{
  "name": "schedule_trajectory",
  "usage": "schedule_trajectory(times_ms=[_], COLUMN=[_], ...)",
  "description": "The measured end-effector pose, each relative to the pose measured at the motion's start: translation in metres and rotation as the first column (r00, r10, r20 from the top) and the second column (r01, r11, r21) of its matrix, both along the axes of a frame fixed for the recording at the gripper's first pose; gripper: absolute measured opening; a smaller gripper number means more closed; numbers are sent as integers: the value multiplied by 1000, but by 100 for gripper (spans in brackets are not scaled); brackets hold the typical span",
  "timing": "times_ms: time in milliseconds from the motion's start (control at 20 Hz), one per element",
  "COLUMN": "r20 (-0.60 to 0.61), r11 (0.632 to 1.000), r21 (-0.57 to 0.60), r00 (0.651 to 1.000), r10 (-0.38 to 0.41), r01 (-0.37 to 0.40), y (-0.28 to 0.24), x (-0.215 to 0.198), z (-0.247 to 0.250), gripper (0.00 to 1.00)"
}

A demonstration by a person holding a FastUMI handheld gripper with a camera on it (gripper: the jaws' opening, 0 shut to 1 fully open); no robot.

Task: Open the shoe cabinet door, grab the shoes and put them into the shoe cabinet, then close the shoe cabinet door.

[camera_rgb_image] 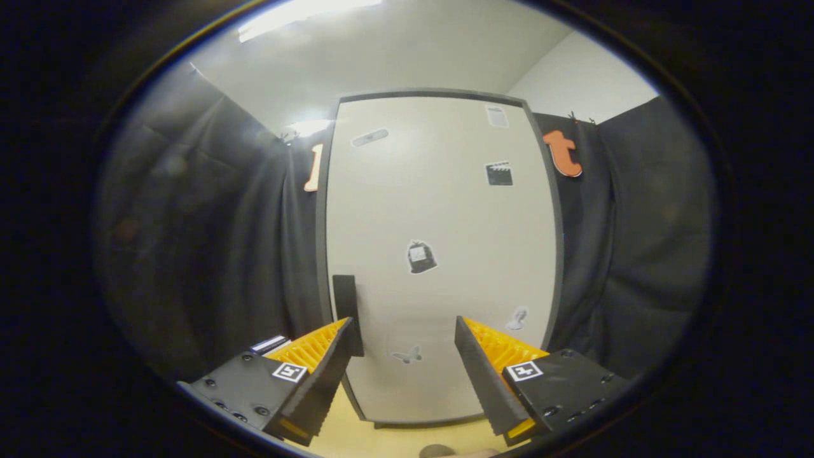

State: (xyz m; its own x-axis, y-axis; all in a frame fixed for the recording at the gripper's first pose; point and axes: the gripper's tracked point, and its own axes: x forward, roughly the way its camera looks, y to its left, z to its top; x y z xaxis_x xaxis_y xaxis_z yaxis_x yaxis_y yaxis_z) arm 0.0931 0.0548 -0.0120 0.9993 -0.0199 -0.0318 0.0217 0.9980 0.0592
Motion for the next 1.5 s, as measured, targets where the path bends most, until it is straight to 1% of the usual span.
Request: schedule_trajectory(times_ms=[200,400,550,800,1050,1200,1300,1500], r20=[-7,-43,-70,-68,-33,-49,-50,-60], r11=[1000,1000,1000,999,998,997,996,994], r21=[16,28,20,7,10,-7,-27,-52], r00=[1000,999,997,996,997,996,995,993], r10=[16,1,-19,-50,-69,-71,-87,-101], r01=[-16,0,20,51,70,71,86,98], y=[32,53,59,63,63,66,65,64], x=[33,63,80,97,102,104,103,105], z=[-12,-31,-45,-49,-40,-43,-44,-44], gripper=[97,97,93,84,59,43,33,27])
